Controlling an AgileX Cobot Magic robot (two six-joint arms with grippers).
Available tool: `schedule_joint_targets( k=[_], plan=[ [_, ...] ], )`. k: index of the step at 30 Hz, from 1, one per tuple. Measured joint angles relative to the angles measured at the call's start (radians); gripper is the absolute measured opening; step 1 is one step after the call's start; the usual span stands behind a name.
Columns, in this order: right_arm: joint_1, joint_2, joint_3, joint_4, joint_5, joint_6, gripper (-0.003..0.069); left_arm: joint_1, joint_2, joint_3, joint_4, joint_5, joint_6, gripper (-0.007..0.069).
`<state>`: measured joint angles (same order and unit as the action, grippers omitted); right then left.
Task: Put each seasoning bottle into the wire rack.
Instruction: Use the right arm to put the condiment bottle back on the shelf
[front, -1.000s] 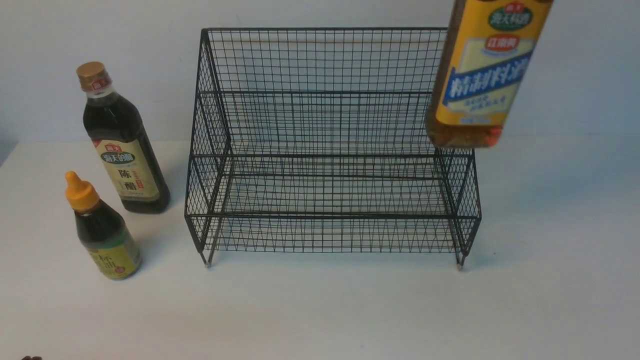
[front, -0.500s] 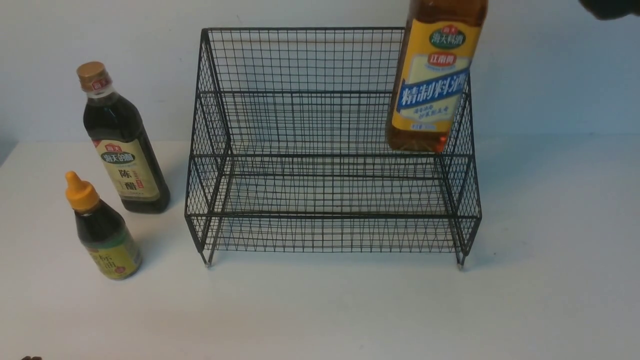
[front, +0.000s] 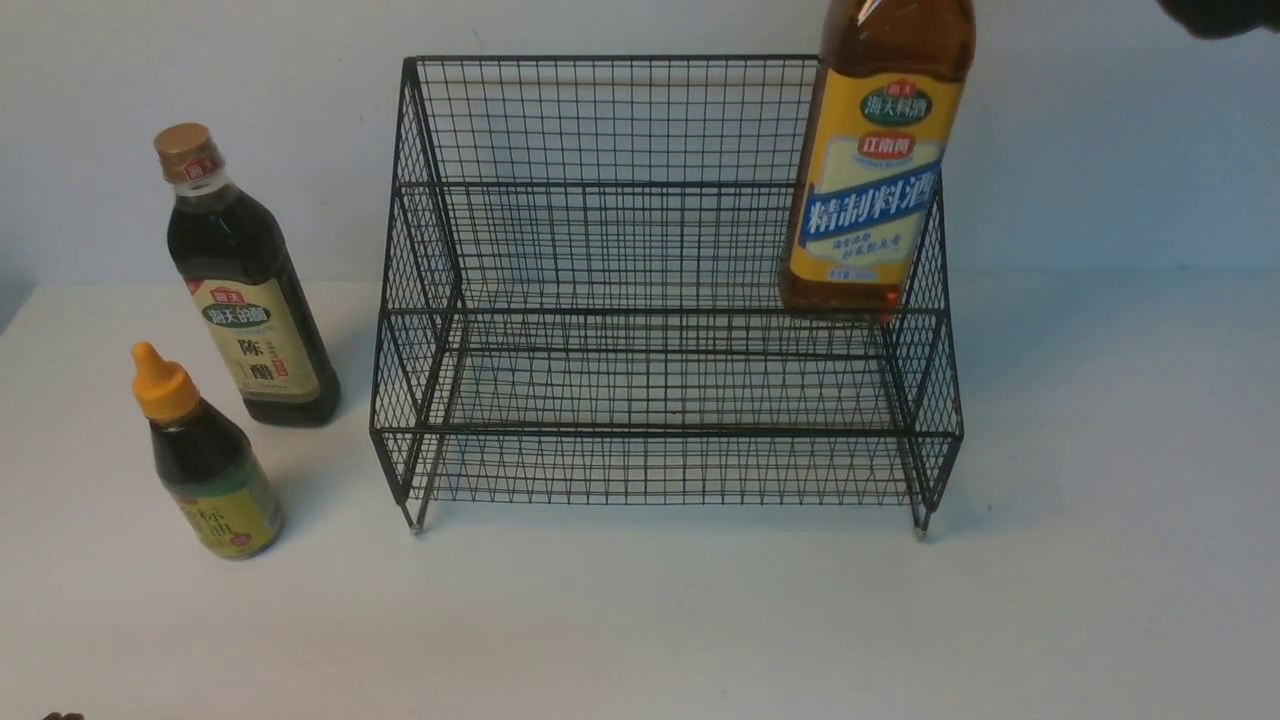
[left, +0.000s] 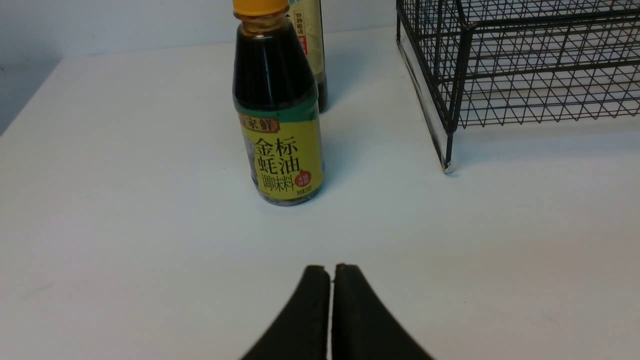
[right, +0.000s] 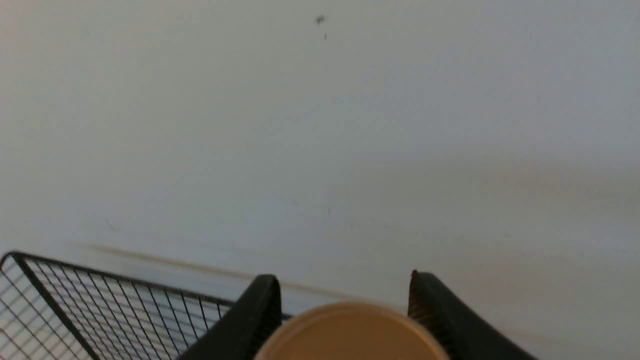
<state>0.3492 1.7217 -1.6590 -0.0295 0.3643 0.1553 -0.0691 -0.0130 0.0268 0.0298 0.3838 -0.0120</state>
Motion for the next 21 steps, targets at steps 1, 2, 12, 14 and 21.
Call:
schedule_joint_targets(
  k=[1,2,12,14,21],
  plan=[
    [0.001,0.0,0.0,-0.001,0.034,-0.001,0.0309,0.0,0.0,0.0,0.0,0.0,0.0,-0.0005],
    [0.003,0.0,0.0,-0.001,0.056,-0.001,0.0309,0.0,0.0,0.0,0.0,0.0,0.0,-0.0005],
    [0.012,0.032,0.0,0.029,0.255,-0.001,0.0309,0.0,0.0,0.0,0.0,0.0,0.0,-0.0005],
    [0.013,0.042,0.0,0.029,0.269,-0.002,0.0309,0.0,0.0,0.0,0.0,0.0,0.0,-0.0005],
    [0.031,0.065,-0.004,0.029,0.273,-0.014,0.0309,0.0,0.0,0.0,0.0,0.0,0.0,-0.0005]
  ],
)
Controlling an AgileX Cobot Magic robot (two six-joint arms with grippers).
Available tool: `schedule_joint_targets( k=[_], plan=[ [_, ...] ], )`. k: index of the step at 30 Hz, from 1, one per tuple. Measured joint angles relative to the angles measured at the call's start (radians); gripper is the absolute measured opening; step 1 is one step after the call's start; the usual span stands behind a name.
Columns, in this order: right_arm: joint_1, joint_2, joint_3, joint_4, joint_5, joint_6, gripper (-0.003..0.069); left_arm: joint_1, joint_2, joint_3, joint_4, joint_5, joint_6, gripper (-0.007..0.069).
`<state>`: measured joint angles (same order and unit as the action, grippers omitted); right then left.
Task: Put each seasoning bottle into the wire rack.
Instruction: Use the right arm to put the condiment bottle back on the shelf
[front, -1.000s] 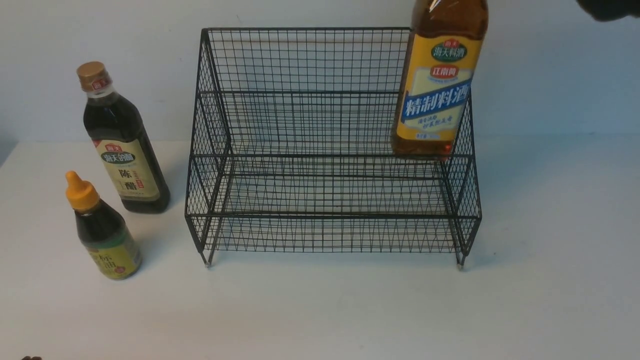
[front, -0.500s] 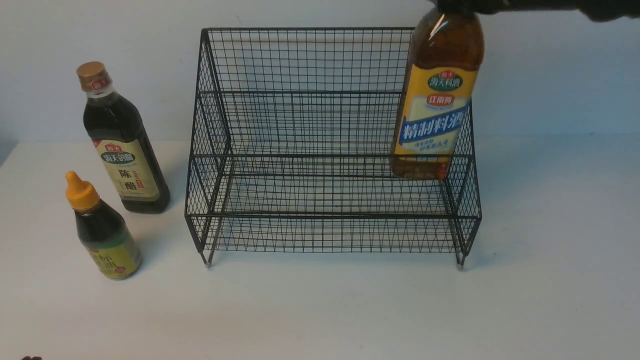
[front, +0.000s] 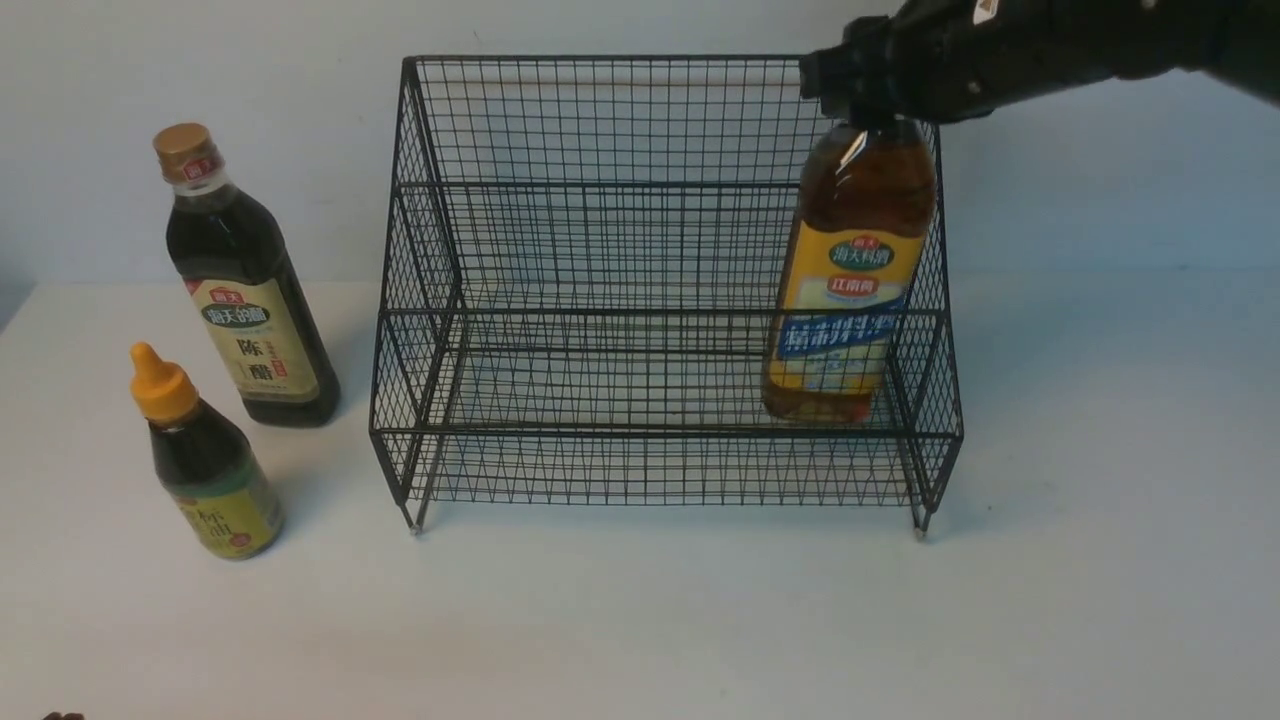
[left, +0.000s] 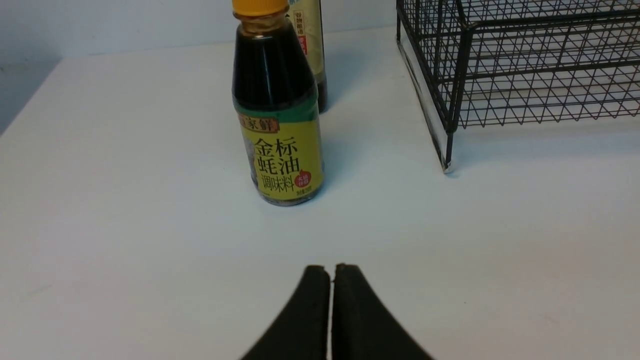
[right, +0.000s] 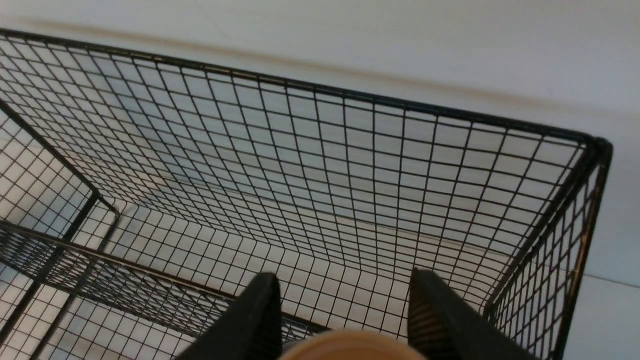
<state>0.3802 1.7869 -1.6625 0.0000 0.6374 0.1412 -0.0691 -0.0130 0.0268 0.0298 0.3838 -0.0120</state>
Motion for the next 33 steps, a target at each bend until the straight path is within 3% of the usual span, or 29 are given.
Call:
schedule_joint_targets(
  k=[4,12,19,23,26,28,29,30,33],
  plan=[
    [0.009,0.0,-0.002,0.009,-0.006,-0.013,0.033,0.0,0.0,0.0,0.0,0.0,0.0,-0.0005],
    [0.024,-0.035,-0.021,0.023,-0.031,-0.013,0.0478,0.0,0.0,0.0,0.0,0.0,0.0,-0.0005],
    [0.024,-0.202,-0.021,-0.054,0.055,-0.013,0.0482,0.0,0.0,0.0,0.0,0.0,0.0,-0.0005],
    [0.024,-0.345,-0.023,-0.125,0.146,-0.013,0.0414,0.0,0.0,0.0,0.0,0.0,0.0,-0.0005],
    [0.024,-0.519,-0.024,-0.21,0.26,0.002,0.0273,0.0,0.0,0.0,0.0,0.0,0.0,-0.0005],
    [0.024,-0.638,-0.015,-0.278,0.322,0.046,0.0136,0.0,0.0,0.0,0.0,0.0,0.0,-0.0005],
    [0.024,-0.65,-0.012,-0.285,0.326,0.051,0.0136,0.0,0.0,0.0,0.0,0.0,0.0,-0.0005],
    [0.024,-0.761,0.03,-0.342,0.34,0.099,0.0042,0.0,0.0,0.0,0.0,0.0,0.0,-0.0005],
    [0.024,-0.9,0.117,-0.387,0.327,0.161,0.0003,0.0,0.0,0.0,0.0,0.0,0.0,-0.0005]
  ],
)
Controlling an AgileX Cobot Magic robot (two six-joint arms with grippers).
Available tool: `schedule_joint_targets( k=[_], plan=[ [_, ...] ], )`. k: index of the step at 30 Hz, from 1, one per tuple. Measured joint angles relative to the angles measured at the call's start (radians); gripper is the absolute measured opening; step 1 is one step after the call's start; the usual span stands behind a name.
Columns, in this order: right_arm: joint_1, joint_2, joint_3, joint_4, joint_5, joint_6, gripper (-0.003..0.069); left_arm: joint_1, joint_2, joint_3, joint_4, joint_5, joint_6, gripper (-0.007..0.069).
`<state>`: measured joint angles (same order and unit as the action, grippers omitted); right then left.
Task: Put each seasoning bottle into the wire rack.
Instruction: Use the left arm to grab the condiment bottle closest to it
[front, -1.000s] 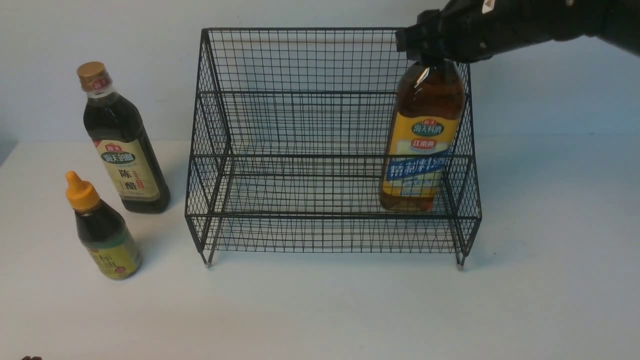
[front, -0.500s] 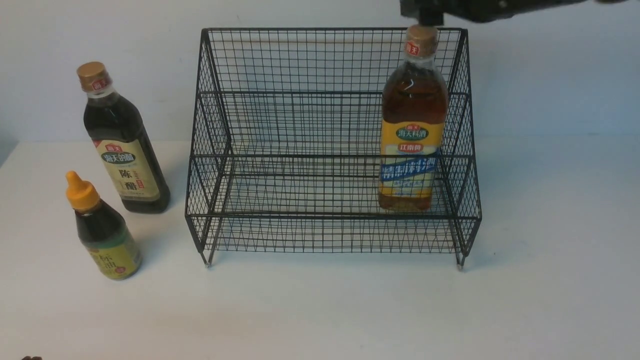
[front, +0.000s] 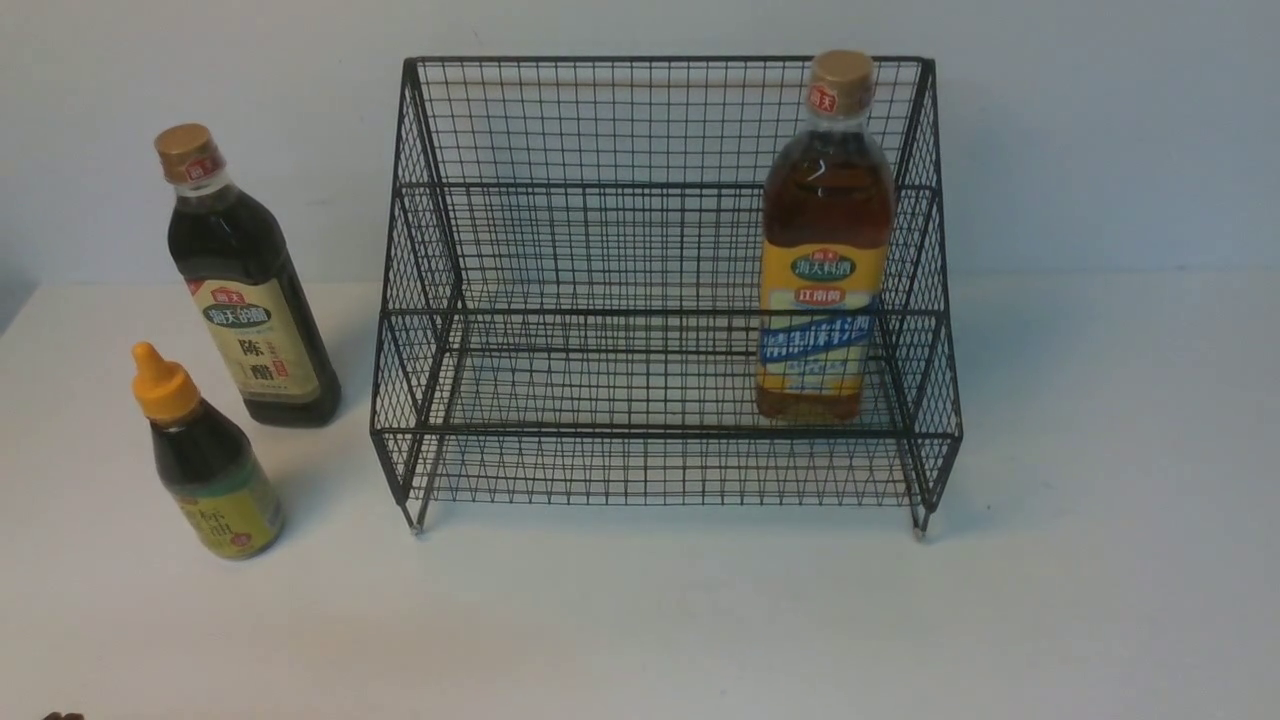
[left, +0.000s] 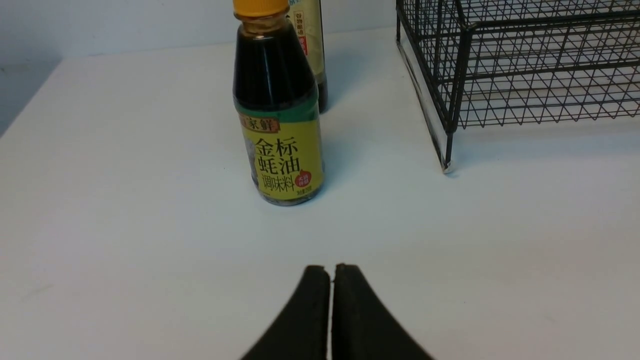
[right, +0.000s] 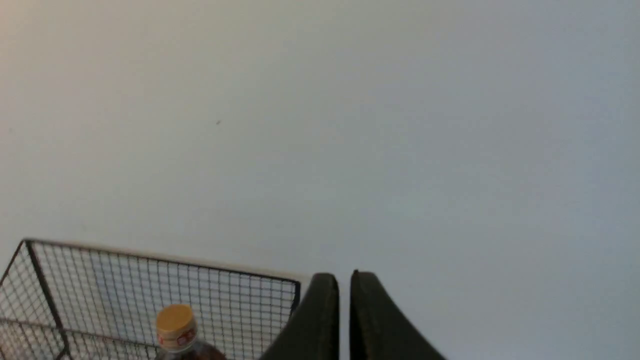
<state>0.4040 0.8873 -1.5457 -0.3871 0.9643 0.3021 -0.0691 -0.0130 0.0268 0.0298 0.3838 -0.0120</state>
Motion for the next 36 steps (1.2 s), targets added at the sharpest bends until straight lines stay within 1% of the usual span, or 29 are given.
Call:
schedule_joint_targets(
  k=[1,2,3,6,7,8,9,13,19,30,32,35,36],
  plan=[
    [0.0,-0.108,0.082,-0.018,-0.033,0.045,-0.0006,0.0,0.0,0.0,0.0,0.0,0.0,-0.0005],
    [0.0,-0.141,0.108,-0.022,-0.046,0.054,-0.0008,0.0,0.0,0.0,0.0,0.0,0.0,-0.0005],
    [0.0,-0.29,0.238,-0.032,-0.114,0.086,-0.0012,0.0,0.0,0.0,0.0,0.0,0.0,-0.0005],
    [0.0,-0.525,0.457,-0.05,-0.301,0.124,-0.0013,0.0,0.0,0.0,0.0,0.0,0.0,-0.0005],
    [0.0,-0.557,0.486,-0.051,-0.314,0.126,-0.0013,0.0,0.0,0.0,0.0,0.0,0.0,-0.0005],
    [0.0,-0.661,0.58,-0.053,-0.387,0.151,-0.0014,0.0,0.0,0.0,0.0,0.0,0.0,-0.0005],
    [0.0,-0.736,0.648,-0.058,-0.427,0.178,-0.0014,0.0,0.0,0.0,0.0,0.0,0.0,-0.0005],
    [0.0,-0.87,0.8,-0.083,-0.466,0.24,-0.0014,0.0,0.0,0.0,0.0,0.0,0.0,-0.0005],
    [0.0,-0.885,0.907,-0.076,-0.47,0.263,-0.0014,0.0,0.0,0.0,0.0,0.0,0.0,-0.0005],
    [0.0,-0.885,0.998,-0.05,-0.483,0.263,-0.0014,0.0,0.0,0.0,0.0,0.0,0.0,-0.0005],
    [0.0,-0.885,1.039,-0.034,-0.529,0.235,-0.0014,0.0,0.0,0.0,0.0,0.0,0.0,-0.0005],
    [0.0,-0.885,1.088,0.038,-0.596,0.142,-0.0014,0.0,0.0,0.0,0.0,0.0,0.0,-0.0005],
    [0.0,-0.885,1.118,0.102,-0.636,0.059,-0.0014,0.0,0.0,0.0,0.0,0.0,0.0,-0.0005]
  ],
)
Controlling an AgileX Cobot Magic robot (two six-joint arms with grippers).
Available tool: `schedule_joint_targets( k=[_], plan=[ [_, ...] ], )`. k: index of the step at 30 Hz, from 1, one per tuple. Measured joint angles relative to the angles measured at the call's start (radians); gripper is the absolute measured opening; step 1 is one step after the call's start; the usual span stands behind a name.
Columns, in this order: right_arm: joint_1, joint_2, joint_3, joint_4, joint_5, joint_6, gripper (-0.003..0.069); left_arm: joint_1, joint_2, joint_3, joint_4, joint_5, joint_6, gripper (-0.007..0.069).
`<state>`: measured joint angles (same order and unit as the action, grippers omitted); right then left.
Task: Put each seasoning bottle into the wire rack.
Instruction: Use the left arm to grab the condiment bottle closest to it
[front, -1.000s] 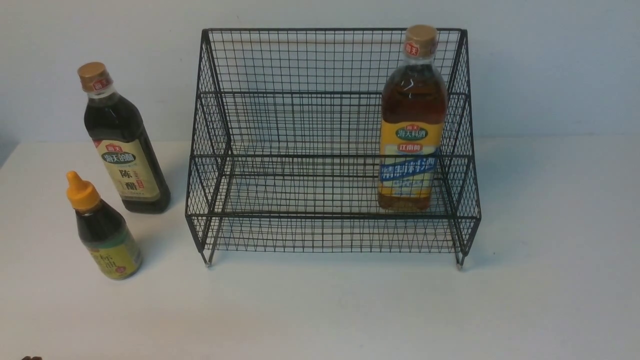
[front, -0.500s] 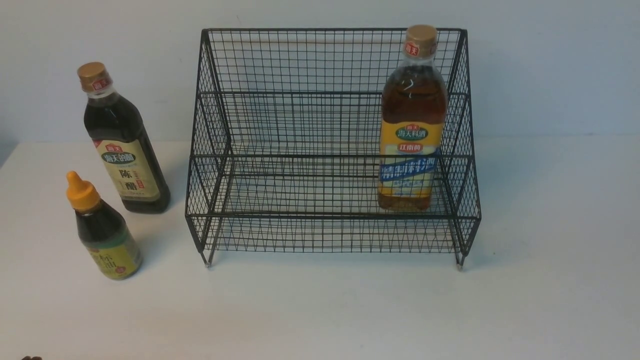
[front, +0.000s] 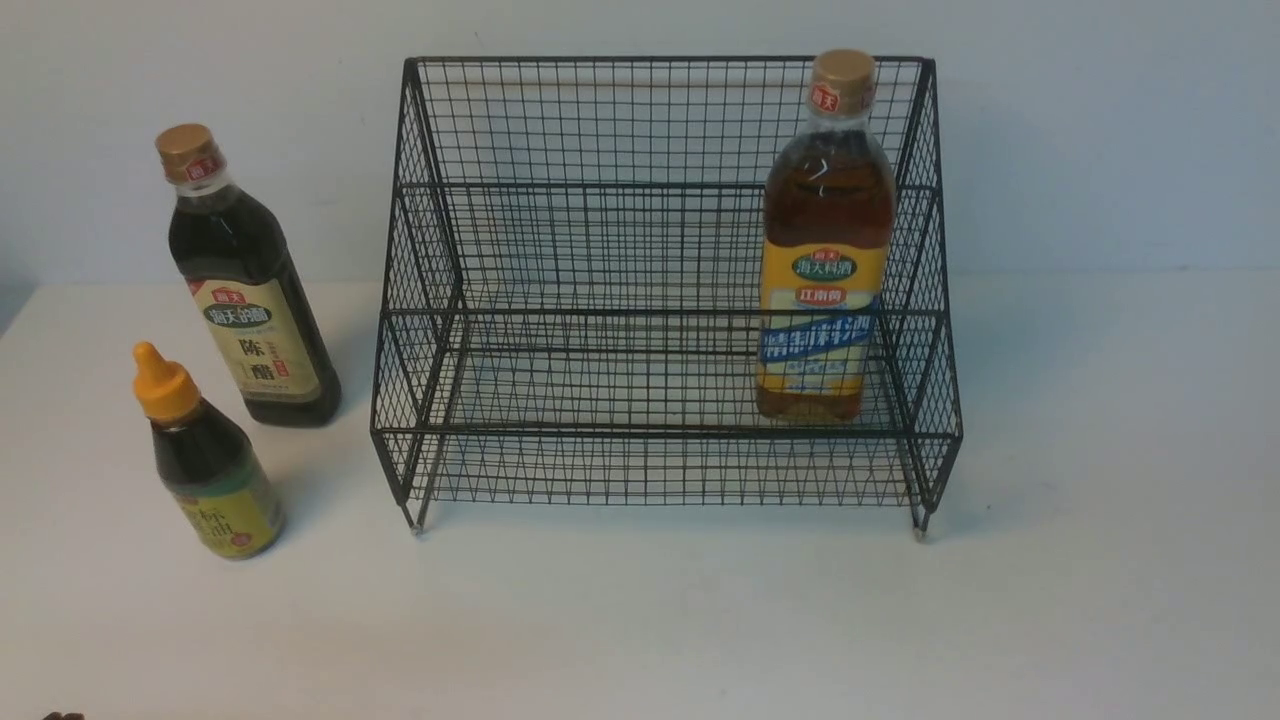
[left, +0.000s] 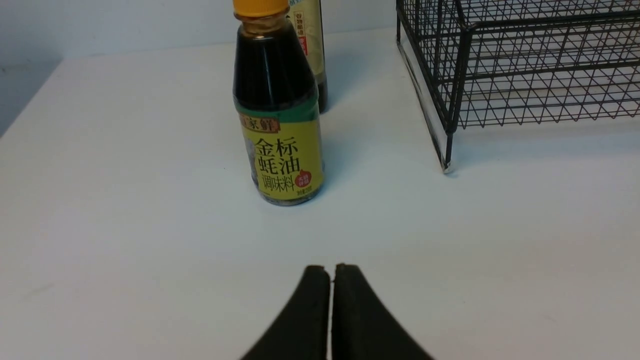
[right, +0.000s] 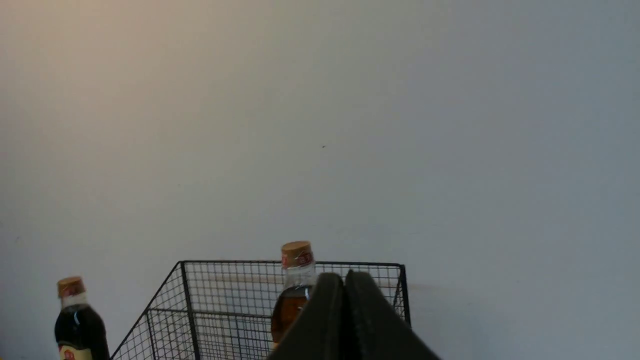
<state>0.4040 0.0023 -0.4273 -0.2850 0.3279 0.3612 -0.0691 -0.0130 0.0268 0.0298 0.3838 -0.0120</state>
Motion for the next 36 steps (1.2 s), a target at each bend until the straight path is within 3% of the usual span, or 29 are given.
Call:
schedule_joint_targets(
  k=[5,11,16,18,22,26,36],
  plan=[
    [0.0,0.0,0.069,0.233,-0.134,-0.282,-0.0014,0.0,0.0,0.0,0.0,0.0,0.0,-0.0005],
    [-0.002,0.0,0.138,0.327,-0.17,-0.386,-0.0014,0.0,0.0,0.0,0.0,0.0,0.0,-0.0005],
    [-0.109,0.0,0.227,0.327,-0.166,-0.399,-0.0014,0.0,0.0,0.0,0.0,0.0,0.0,-0.0005],
    [-0.227,0.0,0.306,0.327,-0.152,-0.403,-0.0014,0.0,0.0,0.0,0.0,0.0,0.0,-0.0005],
    [-0.368,-0.003,0.436,0.307,-0.124,-0.405,-0.0014,0.0,0.0,0.0,0.0,0.0,0.0,-0.0005],
    [-0.419,-0.012,0.455,0.276,0.027,-0.405,-0.0014,0.0,-0.001,0.0,0.0,0.0,0.0,-0.0005],
    [-0.427,-0.013,0.45,0.264,0.055,-0.406,-0.0014,0.0,-0.001,0.0,0.0,0.0,0.0,-0.0005]
  ],
)
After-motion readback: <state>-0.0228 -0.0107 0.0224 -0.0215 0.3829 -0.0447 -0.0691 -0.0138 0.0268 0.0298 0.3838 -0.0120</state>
